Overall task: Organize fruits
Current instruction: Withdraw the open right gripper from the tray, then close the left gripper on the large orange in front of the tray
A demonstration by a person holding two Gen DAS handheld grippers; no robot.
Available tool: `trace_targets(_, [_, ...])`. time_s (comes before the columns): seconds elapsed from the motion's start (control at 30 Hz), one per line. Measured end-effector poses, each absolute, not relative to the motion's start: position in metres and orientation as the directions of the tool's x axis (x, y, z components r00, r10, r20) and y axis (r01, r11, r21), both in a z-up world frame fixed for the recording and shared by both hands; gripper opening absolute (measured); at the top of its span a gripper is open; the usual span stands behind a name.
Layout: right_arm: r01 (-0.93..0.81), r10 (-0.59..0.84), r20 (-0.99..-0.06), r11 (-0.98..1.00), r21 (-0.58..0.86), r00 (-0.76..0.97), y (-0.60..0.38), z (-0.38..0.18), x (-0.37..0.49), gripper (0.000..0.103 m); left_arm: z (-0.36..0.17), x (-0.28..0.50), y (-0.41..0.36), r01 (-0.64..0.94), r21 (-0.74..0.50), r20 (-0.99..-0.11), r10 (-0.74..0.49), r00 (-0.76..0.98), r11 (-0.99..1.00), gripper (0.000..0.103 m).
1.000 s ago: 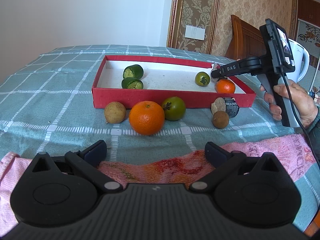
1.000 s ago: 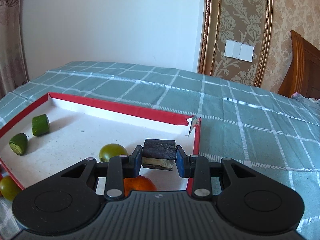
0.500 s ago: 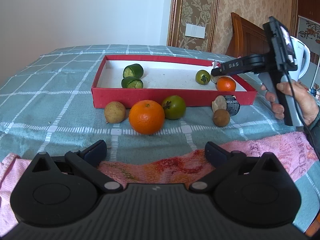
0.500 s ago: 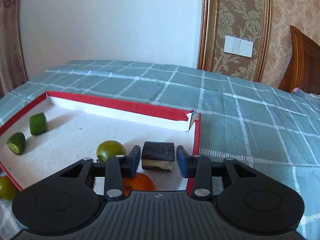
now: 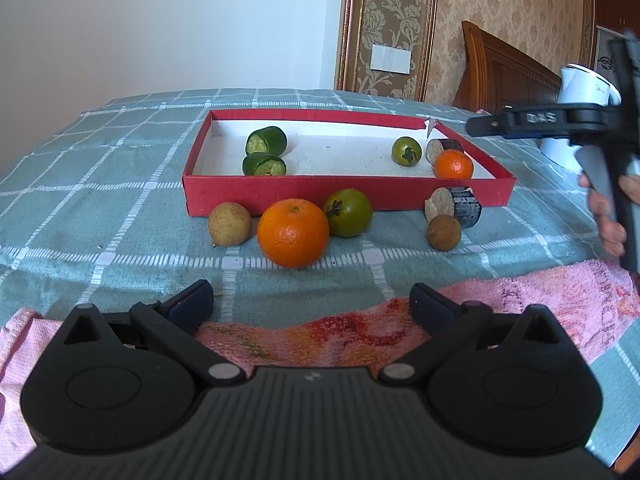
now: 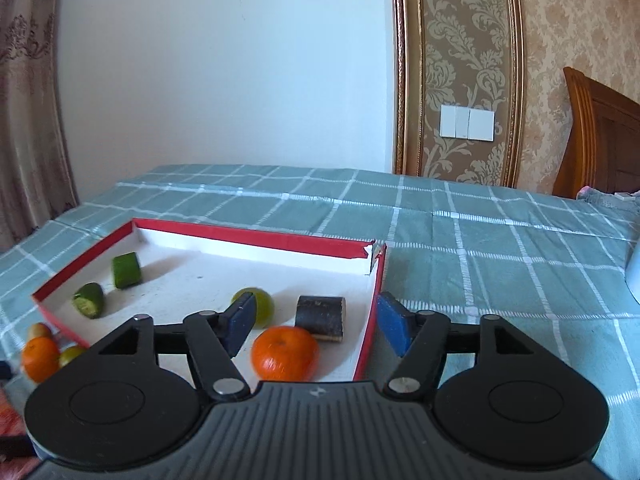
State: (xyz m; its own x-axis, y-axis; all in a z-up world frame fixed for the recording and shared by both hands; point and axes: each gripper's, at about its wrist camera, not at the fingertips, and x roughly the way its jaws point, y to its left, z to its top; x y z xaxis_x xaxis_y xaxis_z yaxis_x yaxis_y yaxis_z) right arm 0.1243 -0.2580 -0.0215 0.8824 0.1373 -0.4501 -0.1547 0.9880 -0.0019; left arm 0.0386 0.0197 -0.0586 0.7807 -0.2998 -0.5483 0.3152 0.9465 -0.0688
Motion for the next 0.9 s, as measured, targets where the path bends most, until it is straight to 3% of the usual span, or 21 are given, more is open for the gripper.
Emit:
trace_targets(0.33, [-0.251, 0.187, -0.470, 0.965, -0.077, 0.863, -0.242, -0.038, 0.066, 0.075, -0.058, 0.039, 0.018, 0.311, -0.069, -0.548, -0.297, 0.782, 0.948, 0.103])
trace_targets(0.53, [-0.255, 0.157, -0.553, 0.961, -0.104, 0.818, -0.240, -0.059, 0.068, 0.075, -0.055, 0.042, 0.015, 0.243, -0.038, -0.557, -0.223, 0.800, 0.969, 0.103])
trace_targets(0.67, [-0.233, 0.163, -0.586, 0.971, -0.045, 0.794, -0.250, -0.062, 0.073, 0.076, -0.048, 0.044, 0.012, 0.190, -0.003, -0.508, -0.165, 0.845, 0.982, 0.102])
trace_targets(0.8, [-0.223, 0.152, -0.605, 0.974, -0.044, 0.782, -0.249, -0.066, 0.075, 0.081, -0.046, 0.053, 0.001, 0.185, 0.051, -0.506, -0.135, 0.852, 0.981, 0.085])
trace_targets(0.9, [-0.221, 0.149, -0.610, 0.974, -0.045, 0.778, -0.248, -0.067, 0.075, 0.088, -0.046, 0.059, -0.004, 0.179, 0.067, -0.501, -0.122, 0.857, 0.982, 0.085])
